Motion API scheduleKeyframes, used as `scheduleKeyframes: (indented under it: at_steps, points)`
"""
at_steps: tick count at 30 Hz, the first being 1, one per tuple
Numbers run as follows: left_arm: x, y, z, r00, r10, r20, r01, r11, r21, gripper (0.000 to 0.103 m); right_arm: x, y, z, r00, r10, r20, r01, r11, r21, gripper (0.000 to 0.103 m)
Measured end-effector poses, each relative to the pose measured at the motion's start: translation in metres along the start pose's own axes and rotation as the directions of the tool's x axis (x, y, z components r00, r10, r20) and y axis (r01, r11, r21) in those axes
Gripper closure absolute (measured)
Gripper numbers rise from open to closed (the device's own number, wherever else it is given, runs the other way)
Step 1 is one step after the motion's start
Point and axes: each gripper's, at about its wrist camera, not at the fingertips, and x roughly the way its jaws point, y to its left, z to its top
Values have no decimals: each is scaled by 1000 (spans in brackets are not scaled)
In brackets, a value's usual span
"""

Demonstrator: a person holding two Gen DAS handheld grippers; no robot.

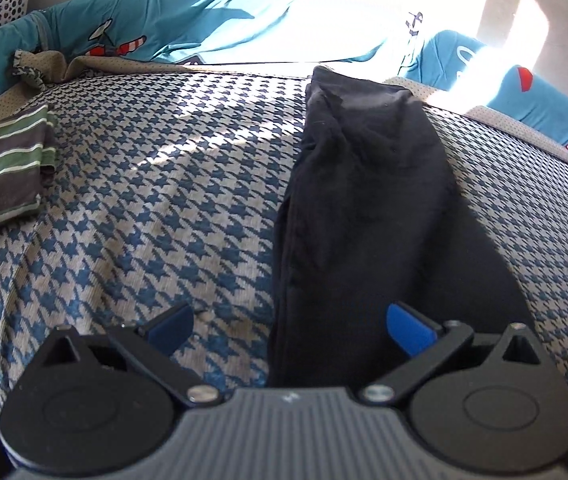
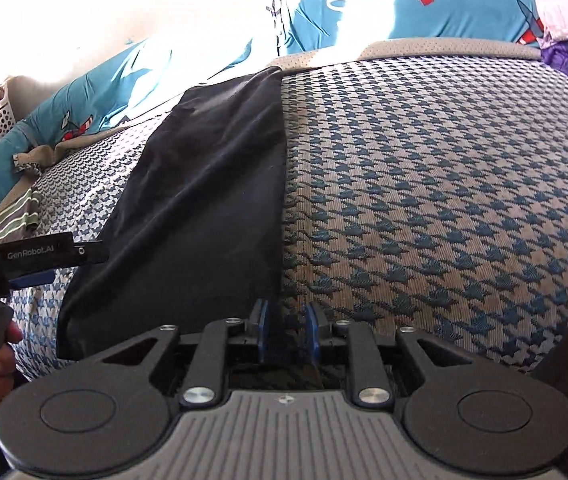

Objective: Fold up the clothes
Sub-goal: 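Open the right gripper and withdraw from the folded shirt strip, then move the open left gripper to the end of the black shirt strip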

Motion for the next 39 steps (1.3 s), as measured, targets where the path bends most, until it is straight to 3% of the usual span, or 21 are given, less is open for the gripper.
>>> scheduleKeyframes:
  at_steps: [4,9,11,15,20,27,32,39]
  points:
    - [5,-13,-2,1000,-19,-15,20,999,35,0,4,-4,0,998,53,-19,-52,998,46,78]
    - [12,-26,-7,999,-24,-35,27,995,92,0,11,2,-4,998,52,-24,-51,998,38,78]
    - [14,-30,-9,999,-12,-35,16,993,116,0,13,7,-5,998,52,-24,-52,999,11,90]
    - [13,-33,-10,999,-10,-33,14,992,127,0,11,3,-4,998,59,-22,-58,998,38,96]
    - [13,-36,-11,999,-10,-34,15,990,138,0,-8,3,-4,1000,10,21,-10,1000,2,98]
    - [14,-42,-15,999,7,-31,-1,986,169,0,0,5,-9,999,-35,-24,34,999,-35,98]
    - [13,-40,-15,1000,5,-25,-1,987,159,0,0,1,-6,999,-36,-27,36,999,4,97]
    - [11,-36,-13,1000,12,-21,-8,991,137,0,-12,1,-3,997,-44,58,45,999,-5,94]
